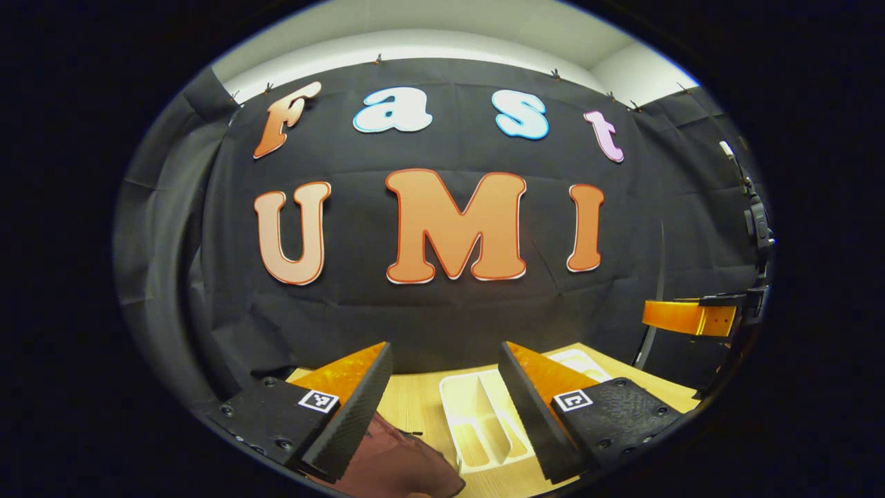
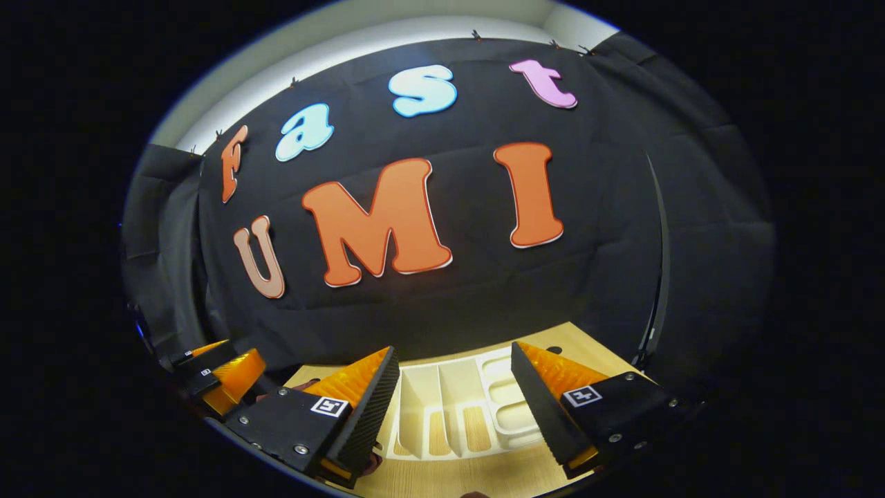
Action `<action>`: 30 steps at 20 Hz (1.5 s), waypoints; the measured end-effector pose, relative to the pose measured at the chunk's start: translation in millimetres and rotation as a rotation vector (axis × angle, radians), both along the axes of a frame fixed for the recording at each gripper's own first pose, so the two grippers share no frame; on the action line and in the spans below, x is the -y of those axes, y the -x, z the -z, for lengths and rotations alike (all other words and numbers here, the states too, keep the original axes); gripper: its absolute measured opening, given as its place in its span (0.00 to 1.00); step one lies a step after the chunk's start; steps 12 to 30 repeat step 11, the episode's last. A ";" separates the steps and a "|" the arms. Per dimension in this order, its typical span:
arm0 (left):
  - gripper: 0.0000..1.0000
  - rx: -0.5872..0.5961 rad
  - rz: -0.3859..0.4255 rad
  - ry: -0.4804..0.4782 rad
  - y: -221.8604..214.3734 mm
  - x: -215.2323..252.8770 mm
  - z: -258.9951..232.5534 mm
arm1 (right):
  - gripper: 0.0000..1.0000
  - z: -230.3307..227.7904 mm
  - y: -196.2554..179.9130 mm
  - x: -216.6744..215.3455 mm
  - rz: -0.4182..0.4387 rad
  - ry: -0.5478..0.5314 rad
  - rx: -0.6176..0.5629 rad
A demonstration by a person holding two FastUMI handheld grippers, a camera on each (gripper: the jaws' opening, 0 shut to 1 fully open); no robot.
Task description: Open the schoolbag, grab two books from the bookshelf and put them into the schoolbag.
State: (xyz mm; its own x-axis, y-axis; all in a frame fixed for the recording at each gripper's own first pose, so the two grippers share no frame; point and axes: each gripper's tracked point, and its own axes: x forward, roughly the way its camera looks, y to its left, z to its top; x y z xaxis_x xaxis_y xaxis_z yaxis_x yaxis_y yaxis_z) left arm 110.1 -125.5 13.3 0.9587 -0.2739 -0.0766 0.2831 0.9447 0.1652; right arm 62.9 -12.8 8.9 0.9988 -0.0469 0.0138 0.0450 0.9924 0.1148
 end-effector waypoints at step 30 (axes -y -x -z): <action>0.95 0.019 -0.034 0.052 -0.6 -13.4 -2.5 | 0.97 17.1 13.5 8.0 0.044 0.034 -0.026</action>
